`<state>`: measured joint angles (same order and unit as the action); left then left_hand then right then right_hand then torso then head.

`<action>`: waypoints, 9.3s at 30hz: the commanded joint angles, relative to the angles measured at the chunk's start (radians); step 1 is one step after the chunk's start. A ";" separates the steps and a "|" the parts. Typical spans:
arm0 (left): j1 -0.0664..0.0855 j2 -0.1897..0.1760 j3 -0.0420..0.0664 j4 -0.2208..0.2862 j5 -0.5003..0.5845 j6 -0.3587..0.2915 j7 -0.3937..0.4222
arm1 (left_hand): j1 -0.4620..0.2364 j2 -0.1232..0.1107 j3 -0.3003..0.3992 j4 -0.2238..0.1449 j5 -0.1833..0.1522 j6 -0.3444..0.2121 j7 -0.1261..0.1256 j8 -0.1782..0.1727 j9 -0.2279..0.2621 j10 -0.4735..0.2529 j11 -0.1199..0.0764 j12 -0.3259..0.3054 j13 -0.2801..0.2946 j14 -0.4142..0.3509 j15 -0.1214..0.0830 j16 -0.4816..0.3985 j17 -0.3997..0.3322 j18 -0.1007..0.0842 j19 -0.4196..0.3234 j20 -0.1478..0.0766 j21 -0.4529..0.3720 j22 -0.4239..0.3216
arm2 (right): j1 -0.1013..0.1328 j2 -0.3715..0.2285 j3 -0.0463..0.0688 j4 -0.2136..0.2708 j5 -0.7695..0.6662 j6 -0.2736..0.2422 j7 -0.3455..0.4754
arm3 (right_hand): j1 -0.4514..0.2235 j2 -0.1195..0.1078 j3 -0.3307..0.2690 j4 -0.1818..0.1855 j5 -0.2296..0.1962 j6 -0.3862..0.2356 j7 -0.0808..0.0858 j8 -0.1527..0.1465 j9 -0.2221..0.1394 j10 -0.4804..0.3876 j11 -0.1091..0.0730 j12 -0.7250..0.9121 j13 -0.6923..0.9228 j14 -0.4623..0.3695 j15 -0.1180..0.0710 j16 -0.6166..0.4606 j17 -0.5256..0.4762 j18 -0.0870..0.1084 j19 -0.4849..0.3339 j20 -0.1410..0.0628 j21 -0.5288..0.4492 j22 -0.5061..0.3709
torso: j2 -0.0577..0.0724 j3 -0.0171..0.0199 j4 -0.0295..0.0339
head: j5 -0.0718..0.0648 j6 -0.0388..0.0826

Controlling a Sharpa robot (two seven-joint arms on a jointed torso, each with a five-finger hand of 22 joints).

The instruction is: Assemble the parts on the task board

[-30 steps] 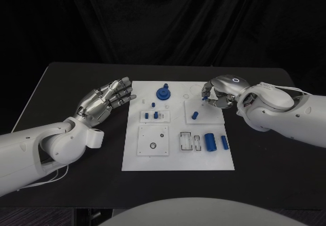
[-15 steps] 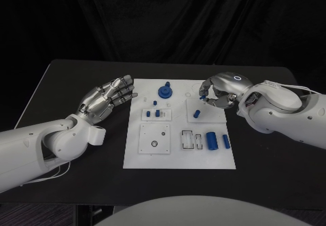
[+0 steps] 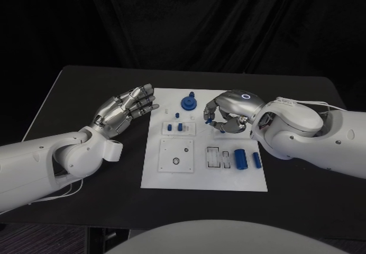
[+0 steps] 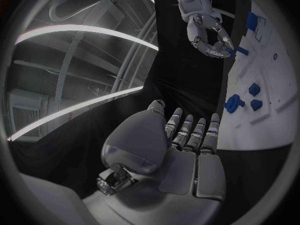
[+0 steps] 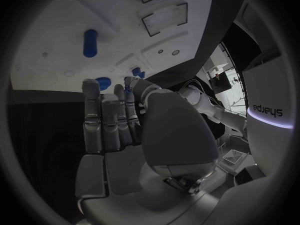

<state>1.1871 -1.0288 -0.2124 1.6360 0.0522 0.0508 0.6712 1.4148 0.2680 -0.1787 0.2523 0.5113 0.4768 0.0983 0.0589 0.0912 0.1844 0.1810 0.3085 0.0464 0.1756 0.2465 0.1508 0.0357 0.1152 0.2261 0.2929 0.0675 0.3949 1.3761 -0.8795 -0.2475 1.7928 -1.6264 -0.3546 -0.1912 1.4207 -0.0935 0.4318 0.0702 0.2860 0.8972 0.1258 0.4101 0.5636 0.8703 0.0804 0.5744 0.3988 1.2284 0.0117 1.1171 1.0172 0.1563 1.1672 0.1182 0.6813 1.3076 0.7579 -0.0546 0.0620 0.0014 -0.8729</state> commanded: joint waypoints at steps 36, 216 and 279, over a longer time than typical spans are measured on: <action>-0.014 0.026 0.001 -0.007 0.004 0.017 0.004 | 0.008 0.000 0.002 -0.006 0.005 -0.007 0.005 -0.001 -0.001 -0.009 -0.001 -0.005 -0.001 -0.003 0.009 0.004 0.001 -0.016 0.005 0.002 0.003 -0.005 | -0.060 0.164 0.001 -0.027 -0.101 0.186 -0.050 | 0.003 0.001 -0.014 -0.003 0.001 0.018 0.002 -0.017 -0.008 0.018 0.003 -0.031 -0.022 -0.020 0.005 -0.015 -0.021 0.009 -0.022 0.003 -0.054 0.043 | 0.000 -0.0022 0.0020 | 0.047 0.000; -0.088 0.012 0.001 -0.017 0.004 0.019 -0.003 | 0.028 0.002 0.036 -0.044 0.028 0.027 0.051 0.010 0.005 -0.017 -0.025 -0.009 0.000 -0.010 0.015 0.011 0.001 -0.035 0.017 0.000 -0.001 -0.023 | 0.019 -0.083 0.001 0.114 -0.053 0.054 -0.068 | 0.078 -0.006 -0.068 0.066 -0.087 0.125 0.010 -0.224 -0.306 0.205 -0.003 -0.259 -0.191 0.042 -0.005 -0.023 -0.045 -0.006 0.108 -0.008 -0.083 0.066 | 0.000 -0.0025 0.0006 | 0.039 0.000; -0.093 0.043 0.001 -0.049 0.004 0.038 -0.008 | 0.026 0.003 0.039 -0.046 0.029 0.024 0.051 0.010 0.004 -0.020 -0.026 -0.013 -0.001 -0.014 0.014 0.008 0.001 -0.035 0.013 0.000 -0.003 -0.030 | -0.130 0.206 0.001 0.002 -0.146 0.145 0.037 | 0.087 -0.011 -0.074 0.049 -0.123 0.139 0.007 -0.214 -0.272 0.214 -0.003 -0.279 -0.189 0.033 -0.004 -0.031 -0.046 -0.004 0.094 -0.008 -0.092 0.063 | 0.000 -0.0007 -0.0005 | 0.055 0.000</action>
<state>1.0956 -0.9874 -0.2119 1.5853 0.0534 0.0749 0.6551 1.4307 0.2681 -0.1388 0.2124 0.5345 0.5040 0.1466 0.0628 0.0951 0.1637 0.1604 0.3008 0.0463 0.1645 0.2573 0.1584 0.0353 0.0997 0.2331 0.2930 0.0675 0.3665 1.2503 -0.6717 -0.2462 1.7932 -1.7651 -0.2257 -0.1502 1.5029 -0.1031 0.3603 0.1224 0.1693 1.0313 0.1314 0.1925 0.2882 1.0793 0.0786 0.3010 0.2089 1.2684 0.0090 1.0881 0.9720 0.1561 1.2670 0.1108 0.5917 1.3076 0.7571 -0.0553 0.0613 0.0587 -0.8725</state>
